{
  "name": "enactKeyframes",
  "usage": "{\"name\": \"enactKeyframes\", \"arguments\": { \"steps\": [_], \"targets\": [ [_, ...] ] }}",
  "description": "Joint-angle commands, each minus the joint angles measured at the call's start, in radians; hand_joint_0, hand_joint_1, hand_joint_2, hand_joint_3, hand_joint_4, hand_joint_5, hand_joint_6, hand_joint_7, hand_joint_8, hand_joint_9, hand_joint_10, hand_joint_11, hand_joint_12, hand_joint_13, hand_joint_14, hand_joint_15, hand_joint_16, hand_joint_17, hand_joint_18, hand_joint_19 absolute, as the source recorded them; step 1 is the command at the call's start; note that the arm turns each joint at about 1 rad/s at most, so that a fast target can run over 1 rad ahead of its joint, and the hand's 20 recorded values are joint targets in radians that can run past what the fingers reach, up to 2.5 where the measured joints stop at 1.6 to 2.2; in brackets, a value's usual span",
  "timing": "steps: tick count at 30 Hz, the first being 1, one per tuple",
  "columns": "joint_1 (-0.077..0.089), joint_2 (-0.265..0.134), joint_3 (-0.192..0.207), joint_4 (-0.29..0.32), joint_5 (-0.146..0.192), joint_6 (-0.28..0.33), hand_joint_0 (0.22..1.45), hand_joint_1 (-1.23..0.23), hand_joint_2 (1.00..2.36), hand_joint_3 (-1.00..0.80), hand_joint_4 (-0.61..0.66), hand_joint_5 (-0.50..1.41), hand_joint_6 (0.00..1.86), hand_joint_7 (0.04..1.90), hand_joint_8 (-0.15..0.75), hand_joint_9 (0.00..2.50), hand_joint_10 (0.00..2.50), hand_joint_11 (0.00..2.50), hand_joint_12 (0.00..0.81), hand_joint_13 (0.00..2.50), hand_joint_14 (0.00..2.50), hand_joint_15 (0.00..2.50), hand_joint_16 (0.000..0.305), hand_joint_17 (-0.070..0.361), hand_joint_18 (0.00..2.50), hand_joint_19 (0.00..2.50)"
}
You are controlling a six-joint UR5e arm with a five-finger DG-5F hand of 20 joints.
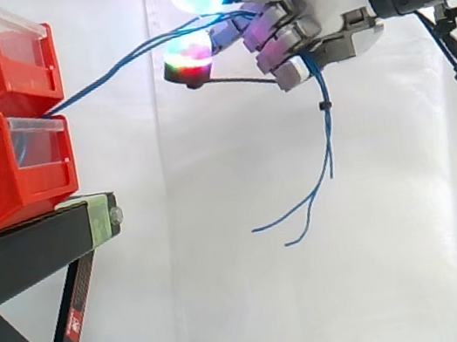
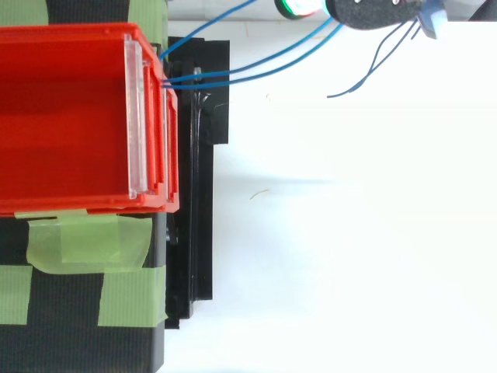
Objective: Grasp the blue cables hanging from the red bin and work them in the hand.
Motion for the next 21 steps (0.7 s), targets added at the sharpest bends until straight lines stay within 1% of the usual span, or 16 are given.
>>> {"name": "enactKeyframes", "arguments": {
  "steps": [1,2,3,7,13,15,16,21],
  "targets": [
    [0.004,0.0,-0.002,0.031,0.009,-0.053,0.83,-0.67,1.01,-0.82,0.23,0.24,0.32,1.25,0.43,1.6,2.5,2.5,0.727,1.91,2.5,1.98,0.224,0.168,2.2,0.72],
    [0.004,0.0,0.0,0.033,0.009,-0.057,0.83,-0.67,1.01,-0.83,0.22,0.24,0.32,1.25,0.43,1.6,2.5,2.5,0.727,1.91,2.5,1.98,0.224,0.168,2.2,0.72],
    [0.006,-0.011,0.0,0.039,0.017,-0.059,0.83,-0.67,1.01,-0.83,0.23,0.24,0.32,1.25,0.43,1.6,2.5,2.5,0.727,1.91,2.5,1.98,0.224,0.168,2.2,0.72],
    [0.004,-0.022,0.0,0.039,0.014,-0.054,0.83,-0.67,1.01,-0.82,0.23,0.24,0.32,1.25,0.43,1.6,2.5,2.5,0.727,1.91,2.5,1.98,0.224,0.168,2.2,0.72],
    [0.006,-0.022,0.0,0.036,0.014,-0.053,0.86,-0.67,1.01,-0.85,0.23,0.25,0.36,1.25,0.43,1.6,2.5,2.5,0.727,1.91,2.5,1.98,0.224,0.168,2.2,0.72],
    [0.007,-0.022,0.0,0.036,0.012,-0.053,0.86,-0.68,1.01,-0.86,0.24,0.26,0.41,1.23,0.43,1.6,2.5,2.5,0.727,1.91,2.5,1.98,0.224,0.168,2.2,0.72],
    [0.004,-0.022,0.0,0.036,0.012,-0.053,0.86,-0.68,1.01,-0.87,0.23,0.26,0.41,1.23,0.43,1.6,2.5,2.5,0.727,1.91,2.5,1.98,0.224,0.168,2.2,0.72],
    [0.004,-0.022,0.0,0.036,0.009,-0.053,0.9,-0.7,1.01,-0.84,0.23,0.27,0.47,1.21,0.43,1.6,2.5,2.5,0.727,1.91,2.5,1.98,0.224,0.168,2.2,0.72]
  ]
}}
